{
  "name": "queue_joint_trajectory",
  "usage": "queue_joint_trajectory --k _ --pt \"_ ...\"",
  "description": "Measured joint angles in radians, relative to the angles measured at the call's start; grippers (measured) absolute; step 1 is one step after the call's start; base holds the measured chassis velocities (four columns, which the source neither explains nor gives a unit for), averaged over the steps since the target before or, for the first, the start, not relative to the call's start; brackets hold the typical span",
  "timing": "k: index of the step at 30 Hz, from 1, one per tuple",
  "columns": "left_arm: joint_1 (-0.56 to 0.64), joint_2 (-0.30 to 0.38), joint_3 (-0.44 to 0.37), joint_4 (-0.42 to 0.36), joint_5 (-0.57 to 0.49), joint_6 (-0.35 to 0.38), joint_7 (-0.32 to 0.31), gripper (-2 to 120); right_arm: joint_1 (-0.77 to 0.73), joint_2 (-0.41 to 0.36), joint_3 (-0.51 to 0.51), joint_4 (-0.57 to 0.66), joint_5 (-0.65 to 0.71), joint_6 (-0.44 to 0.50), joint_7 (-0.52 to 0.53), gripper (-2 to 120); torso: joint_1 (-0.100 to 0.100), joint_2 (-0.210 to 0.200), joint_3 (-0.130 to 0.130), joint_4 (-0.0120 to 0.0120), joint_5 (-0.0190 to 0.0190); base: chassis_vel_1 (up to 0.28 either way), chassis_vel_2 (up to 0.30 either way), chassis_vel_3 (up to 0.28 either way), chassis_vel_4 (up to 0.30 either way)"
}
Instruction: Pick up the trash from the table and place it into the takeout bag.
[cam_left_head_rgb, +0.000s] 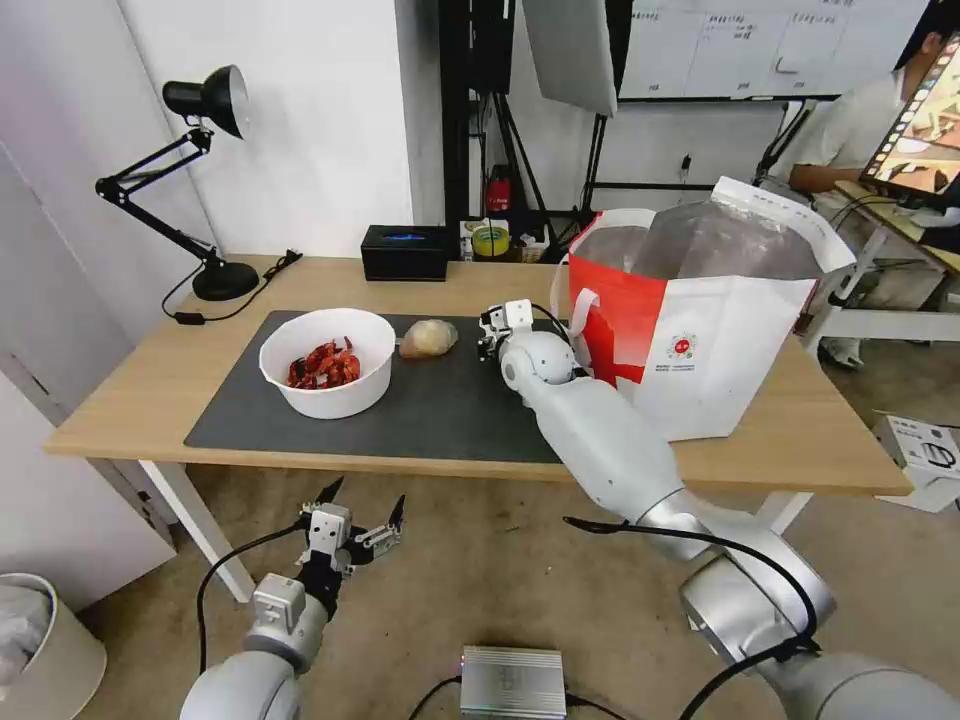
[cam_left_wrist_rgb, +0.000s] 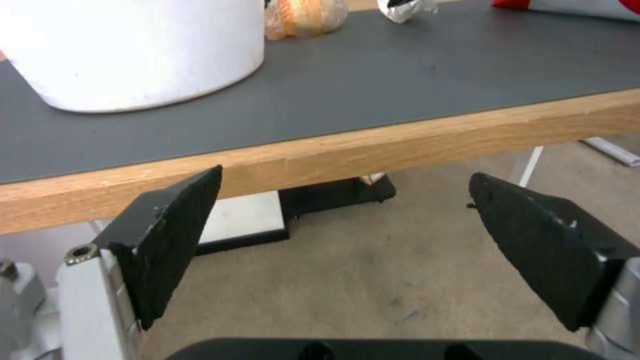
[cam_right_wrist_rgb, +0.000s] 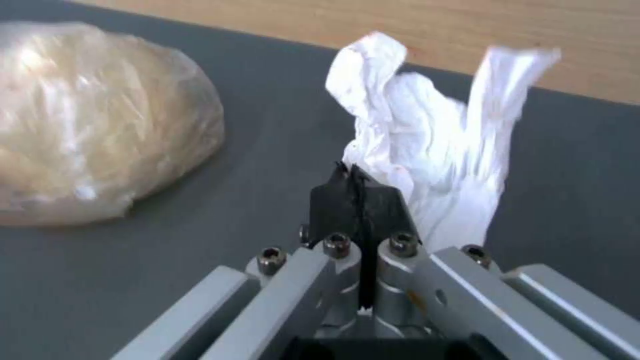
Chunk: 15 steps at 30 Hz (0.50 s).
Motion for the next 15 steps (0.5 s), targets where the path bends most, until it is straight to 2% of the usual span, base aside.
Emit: queue_joint_trajectory --k 9,15 --pt "0.001 0.002 0.001 -0.004 0.0 -0.001 0.0 100 0.001 -0.013 0.012 0.034 0.035 0.001 0.017 0 0.0 0.0 0.0 -0.0001 0.0 0.0 0.0 0.0 0.0" --pt "0.006 -0.001 0.002 -0.009 0.0 -0.001 -0.001 100 -0.003 -0.045 0.035 0.107 0.065 0.003 0.035 0 0.0 0.0 0.0 0.0 0.0001 0.0 0.0 0.0 0.0"
